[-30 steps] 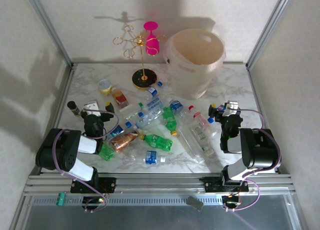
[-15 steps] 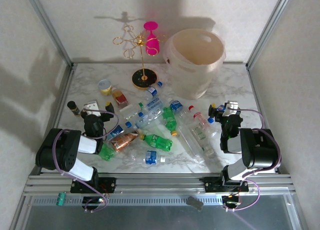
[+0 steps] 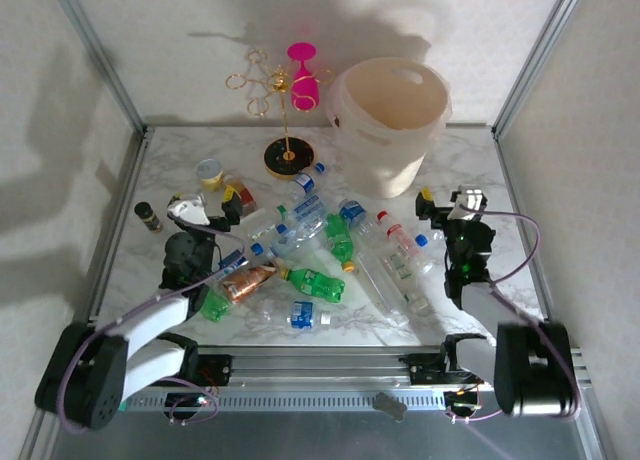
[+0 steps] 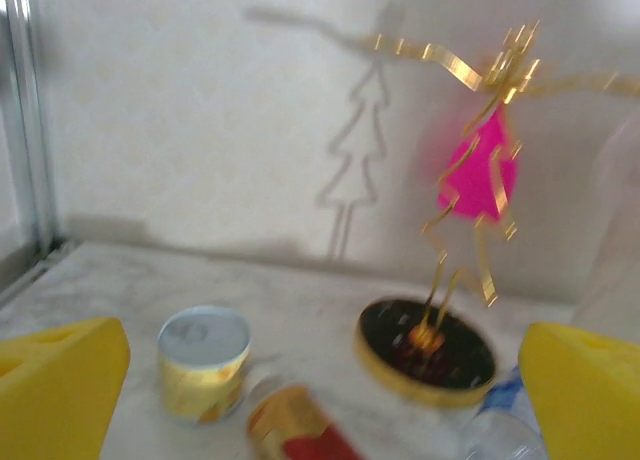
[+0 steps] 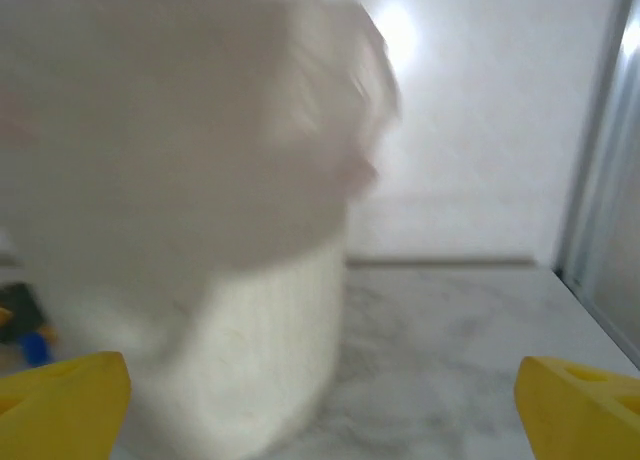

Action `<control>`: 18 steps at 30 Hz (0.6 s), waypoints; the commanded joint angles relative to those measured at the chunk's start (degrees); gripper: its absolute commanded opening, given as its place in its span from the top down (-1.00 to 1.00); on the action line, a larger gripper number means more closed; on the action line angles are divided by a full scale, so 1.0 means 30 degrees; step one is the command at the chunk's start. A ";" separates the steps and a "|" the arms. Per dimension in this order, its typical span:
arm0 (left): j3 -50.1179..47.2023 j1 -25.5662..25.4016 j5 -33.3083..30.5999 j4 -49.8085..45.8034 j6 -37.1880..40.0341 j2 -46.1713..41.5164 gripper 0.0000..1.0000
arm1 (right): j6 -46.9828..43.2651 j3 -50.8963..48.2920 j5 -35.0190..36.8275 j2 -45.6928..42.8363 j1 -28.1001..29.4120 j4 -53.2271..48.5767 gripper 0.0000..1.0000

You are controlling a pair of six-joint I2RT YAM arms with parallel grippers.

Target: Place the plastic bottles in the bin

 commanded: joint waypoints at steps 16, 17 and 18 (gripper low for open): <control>1.1830 -0.5615 -0.5359 -3.2109 -1.6370 -0.5603 -0.99 | 0.8552 1.4563 0.2887 -0.5312 0.9432 -2.6407 -0.98; 1.1640 -0.5580 -0.4932 -3.2141 -1.6980 -0.5749 -0.99 | 0.9338 1.4481 0.4071 -0.5076 0.9449 -2.6789 -0.98; 1.1393 -0.5569 -0.4534 -3.2017 -1.7360 -0.5892 -0.99 | 0.9985 1.4333 0.4642 -0.4961 0.9433 -2.7182 -0.98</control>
